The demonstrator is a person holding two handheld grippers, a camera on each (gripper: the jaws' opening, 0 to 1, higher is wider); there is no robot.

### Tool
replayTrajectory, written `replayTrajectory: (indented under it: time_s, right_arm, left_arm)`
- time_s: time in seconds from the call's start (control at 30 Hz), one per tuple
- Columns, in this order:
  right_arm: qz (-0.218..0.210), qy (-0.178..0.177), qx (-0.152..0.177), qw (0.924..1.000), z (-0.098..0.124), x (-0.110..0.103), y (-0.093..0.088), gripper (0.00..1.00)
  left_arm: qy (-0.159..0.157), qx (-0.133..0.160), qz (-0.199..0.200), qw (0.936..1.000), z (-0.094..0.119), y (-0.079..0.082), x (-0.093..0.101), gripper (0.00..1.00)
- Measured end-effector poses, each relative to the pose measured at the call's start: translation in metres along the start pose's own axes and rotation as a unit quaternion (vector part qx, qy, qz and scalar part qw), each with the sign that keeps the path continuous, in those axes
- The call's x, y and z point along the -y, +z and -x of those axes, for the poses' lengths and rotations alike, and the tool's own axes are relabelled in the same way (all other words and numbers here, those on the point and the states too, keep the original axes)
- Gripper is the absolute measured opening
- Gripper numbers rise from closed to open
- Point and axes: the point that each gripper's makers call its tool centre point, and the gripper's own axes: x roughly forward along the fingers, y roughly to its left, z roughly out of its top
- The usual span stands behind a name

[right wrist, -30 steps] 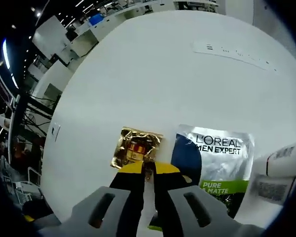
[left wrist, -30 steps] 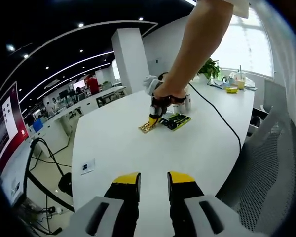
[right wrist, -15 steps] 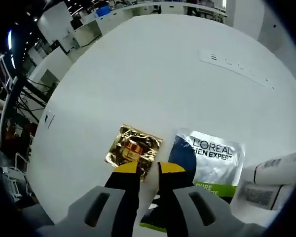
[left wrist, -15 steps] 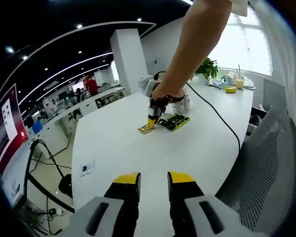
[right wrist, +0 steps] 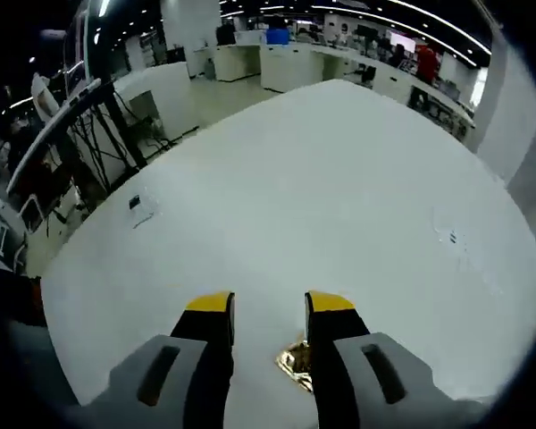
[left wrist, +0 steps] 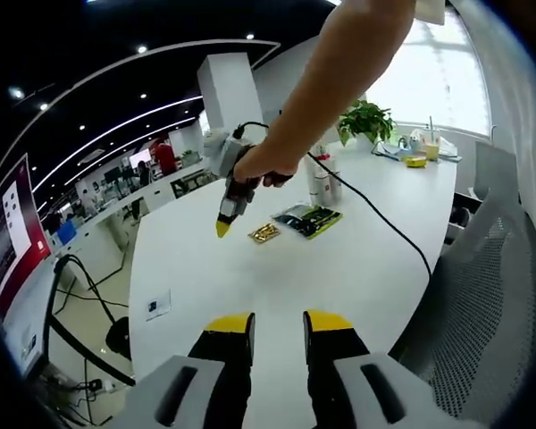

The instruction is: Arrange the skincare products in the storage area until every visible bottle or jar stands upright without overlapping.

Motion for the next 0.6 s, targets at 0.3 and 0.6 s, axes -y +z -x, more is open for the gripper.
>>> replayTrajectory:
  time_s: [0.3, 0.6]
  right_arm:
    - [0.098, 0.108, -0.049, 0.9881, -0.045, -0.081, 0.03, 0.49]
    - [0.149, 0.14, -0.089, 0.9749, -0.073, -0.114, 0.035, 0.57]
  left_arm:
    - [0.002, -0.008, 0.004, 1.0, -0.001, -0.005, -0.002, 0.23]
    - [0.004, -0.011, 0.006, 0.9999, -0.002, -0.008, -0.003, 0.22]
